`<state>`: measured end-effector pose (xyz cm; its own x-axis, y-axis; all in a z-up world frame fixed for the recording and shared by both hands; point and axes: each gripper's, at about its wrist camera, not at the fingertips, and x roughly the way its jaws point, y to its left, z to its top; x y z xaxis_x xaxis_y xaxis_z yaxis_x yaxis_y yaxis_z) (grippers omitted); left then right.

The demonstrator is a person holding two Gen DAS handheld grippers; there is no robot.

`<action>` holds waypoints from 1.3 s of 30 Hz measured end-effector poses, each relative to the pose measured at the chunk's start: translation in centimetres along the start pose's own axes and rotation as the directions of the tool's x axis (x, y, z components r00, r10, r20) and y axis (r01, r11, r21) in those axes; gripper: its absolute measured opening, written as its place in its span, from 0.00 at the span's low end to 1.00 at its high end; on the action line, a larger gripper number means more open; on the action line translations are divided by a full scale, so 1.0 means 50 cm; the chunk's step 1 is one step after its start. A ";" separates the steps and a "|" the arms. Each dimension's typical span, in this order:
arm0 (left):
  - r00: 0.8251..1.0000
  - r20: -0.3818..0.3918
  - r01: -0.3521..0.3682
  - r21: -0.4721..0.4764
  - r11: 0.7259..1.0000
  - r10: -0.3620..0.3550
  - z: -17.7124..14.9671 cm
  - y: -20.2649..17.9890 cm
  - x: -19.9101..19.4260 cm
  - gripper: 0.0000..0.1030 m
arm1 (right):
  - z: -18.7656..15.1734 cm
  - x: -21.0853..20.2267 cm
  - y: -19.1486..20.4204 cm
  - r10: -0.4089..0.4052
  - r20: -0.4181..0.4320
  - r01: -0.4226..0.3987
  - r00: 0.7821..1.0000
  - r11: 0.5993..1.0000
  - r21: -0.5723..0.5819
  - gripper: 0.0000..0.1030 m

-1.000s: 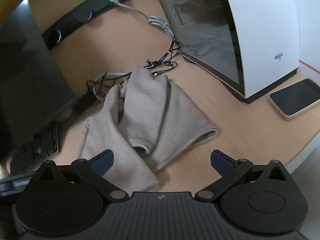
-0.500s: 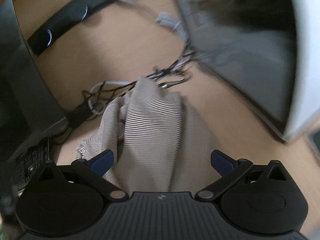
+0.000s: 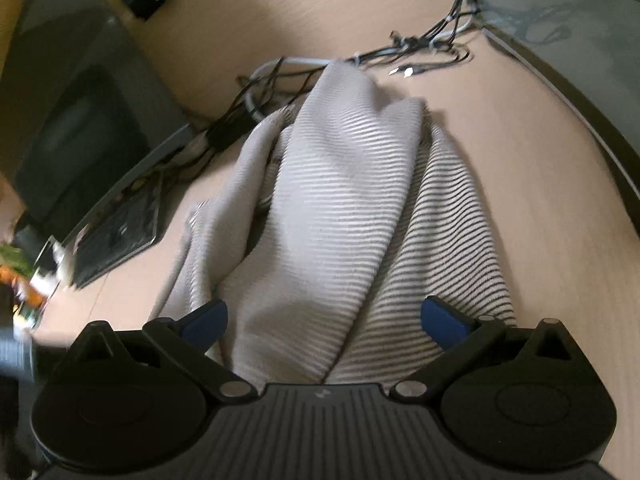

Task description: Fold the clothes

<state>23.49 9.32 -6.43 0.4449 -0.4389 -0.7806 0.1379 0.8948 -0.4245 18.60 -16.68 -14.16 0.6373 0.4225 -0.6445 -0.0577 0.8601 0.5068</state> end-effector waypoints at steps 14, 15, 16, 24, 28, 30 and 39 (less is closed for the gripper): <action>0.987 0.038 0.155 -0.024 0.988 -0.154 0.033 -0.027 0.077 0.19 | 0.014 -0.011 0.014 -0.273 0.140 0.266 0.952 0.962 0.070 0.57; 0.982 0.067 0.178 -0.058 0.982 -0.174 0.038 -0.014 0.057 0.15 | 0.006 -0.003 0.022 -0.285 0.125 0.280 0.950 0.959 0.053 0.55; 0.975 0.124 0.196 -0.081 0.977 -0.185 0.045 0.000 0.023 0.10 | -0.001 0.004 0.034 -0.303 0.117 0.303 0.946 0.953 0.016 0.55; 0.825 0.563 0.109 -0.241 0.965 0.047 0.114 0.200 -0.259 0.11 | -0.044 0.015 0.102 -0.383 0.078 0.391 0.920 0.901 -0.189 0.55; 0.821 0.515 -0.055 -0.360 0.931 0.248 0.124 0.312 -0.291 0.30 | -0.033 0.021 0.115 -0.420 0.072 0.426 0.904 0.884 -0.193 0.55; 0.830 0.466 -0.119 -0.390 0.913 0.307 0.130 0.355 -0.287 0.52 | -0.023 0.020 0.141 -0.447 0.103 0.459 0.888 0.864 -0.207 0.55; 0.906 0.393 -0.161 -0.019 0.987 0.156 0.088 0.210 -0.181 0.98 | 0.016 0.047 0.306 -0.386 0.216 0.442 0.897 0.756 -0.483 0.64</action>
<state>24.80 23.04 -1.80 0.7725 -0.2265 -0.5932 0.0476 0.9523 -0.3016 19.82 -2.75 -7.45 0.7600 -0.0151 -0.6497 -0.1333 0.9749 -0.1786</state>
